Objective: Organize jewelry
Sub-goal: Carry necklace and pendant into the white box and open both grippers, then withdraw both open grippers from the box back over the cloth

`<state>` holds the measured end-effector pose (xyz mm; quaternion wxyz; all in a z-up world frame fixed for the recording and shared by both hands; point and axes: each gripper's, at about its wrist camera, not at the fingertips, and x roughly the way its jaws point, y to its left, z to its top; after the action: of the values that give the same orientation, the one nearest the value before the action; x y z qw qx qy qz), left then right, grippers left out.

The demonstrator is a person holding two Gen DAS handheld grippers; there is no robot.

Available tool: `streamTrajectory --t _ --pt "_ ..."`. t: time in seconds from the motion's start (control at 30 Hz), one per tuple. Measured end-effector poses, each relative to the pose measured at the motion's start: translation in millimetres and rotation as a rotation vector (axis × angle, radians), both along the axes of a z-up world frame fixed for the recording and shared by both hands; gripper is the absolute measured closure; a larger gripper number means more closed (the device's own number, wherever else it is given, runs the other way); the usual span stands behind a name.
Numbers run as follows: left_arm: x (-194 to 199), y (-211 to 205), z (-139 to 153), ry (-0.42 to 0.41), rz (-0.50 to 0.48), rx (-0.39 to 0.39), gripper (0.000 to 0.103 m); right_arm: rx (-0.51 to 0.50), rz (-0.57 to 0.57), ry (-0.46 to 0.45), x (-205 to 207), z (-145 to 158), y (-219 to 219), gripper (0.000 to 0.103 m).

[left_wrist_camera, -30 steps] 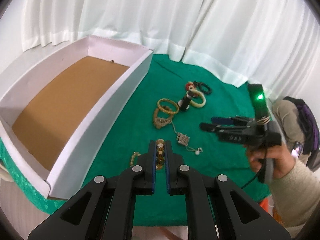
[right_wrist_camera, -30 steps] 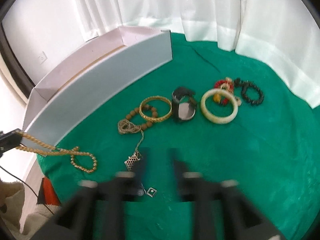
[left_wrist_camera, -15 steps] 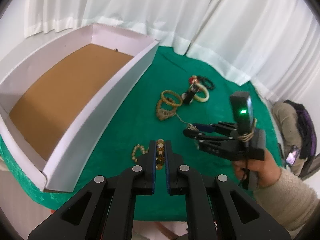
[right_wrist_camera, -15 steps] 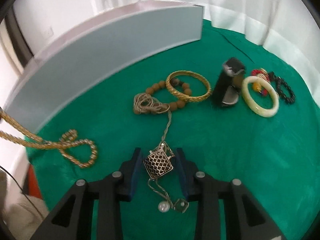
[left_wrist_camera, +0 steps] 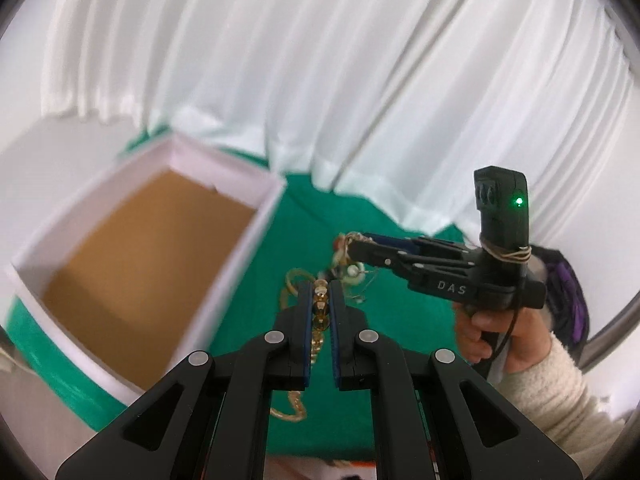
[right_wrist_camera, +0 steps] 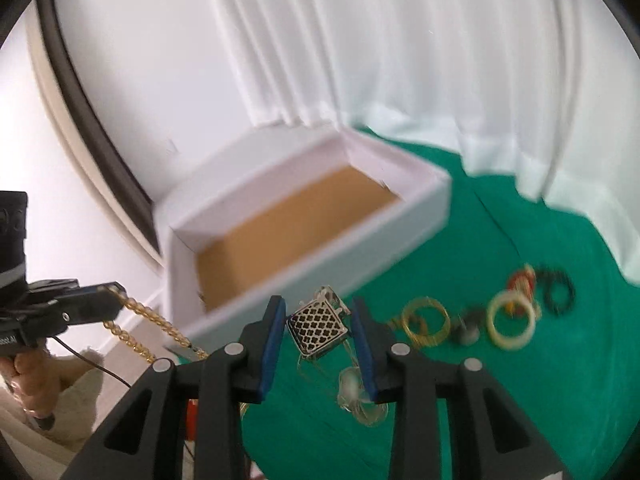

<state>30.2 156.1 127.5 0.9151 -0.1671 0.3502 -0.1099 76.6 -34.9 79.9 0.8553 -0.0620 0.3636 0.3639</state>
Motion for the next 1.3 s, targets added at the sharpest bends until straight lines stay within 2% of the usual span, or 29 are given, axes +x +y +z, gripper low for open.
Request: streamTrajectory --t 0.1,0.17,0.27,0.33,0.47,0.53,0.6,0.7,0.73,0.77,0.8,0.87,0.97,1.07,1.13,1.23,1.3 --pt "4.7 22.3 21.9 -0.046 0.076 0.057 0.098 0.009 0.038 -0.028 5.8 21.5 30.7 0.069" --pt "11.5 40.5 25.9 -0.055 0.128 0.08 0.098 0.017 0.06 -0.033 20.8 28.9 54.1 0.069" --pt "23.0 64.7 22.5 -0.049 0.2 0.109 0.098 0.015 0.089 -0.032 32.3 28.2 92.4 0.069" --pt "33.9 83.1 8.6 -0.025 0.253 0.126 0.098 0.002 0.105 -0.02 43.6 18.3 119.2 0.069" --pt "53.3 112.3 -40.9 0.066 0.316 0.134 0.098 -0.041 0.113 0.028 64.3 -19.2 161.7 0.069" --pt "63.8 123.3 -74.2 0.127 0.342 0.151 0.098 -0.076 0.111 0.069 76.0 -50.7 180.2 0.069" --pt "74.1 133.1 -113.5 0.201 0.366 0.179 0.097 -0.108 0.099 0.087 84.3 -76.1 190.5 0.069" --pt "81.5 139.5 -155.8 0.28 0.392 0.202 0.095 -0.149 0.085 0.14 95.8 -112.1 201.5 0.067" --pt "82.7 139.0 -167.7 0.303 0.399 0.222 0.092 -0.161 0.065 0.156 98.4 -122.9 202.5 0.067" --pt "82.3 137.8 -178.6 0.326 0.396 0.247 0.077 -0.168 0.052 0.161 99.2 -128.9 202.1 0.062" --pt "81.8 136.6 -183.5 0.336 0.39 0.261 0.055 -0.173 0.043 0.164 99.9 -133.0 200.6 0.054" --pt "73.7 132.6 -185.3 0.307 0.396 0.294 0.034 -0.174 0.031 0.164 99.0 -135.0 194.3 0.053" --pt "65.7 120.9 -181.2 0.253 0.381 0.34 0.027 -0.158 0.014 0.137 92.8 -129.2 179.1 0.053" --pt "65.6 109.7 -178.7 0.204 0.345 0.355 0.027 -0.141 -0.003 0.094 77.6 -121.7 157.4 0.053" --pt "65.1 103.0 -180.5 0.178 0.335 0.391 0.027 -0.128 -0.009 0.067 61.8 -118.4 139.8 0.053" --pt "62.2 88.0 -181.8 0.147 0.322 0.473 0.027 -0.106 -0.014 0.054 40.0 -117.3 113.6 0.053" --pt "62.7 74.7 -179.7 0.137 0.335 0.571 0.022 -0.089 -0.02 0.048 22.9 -118.3 91.7 0.053"
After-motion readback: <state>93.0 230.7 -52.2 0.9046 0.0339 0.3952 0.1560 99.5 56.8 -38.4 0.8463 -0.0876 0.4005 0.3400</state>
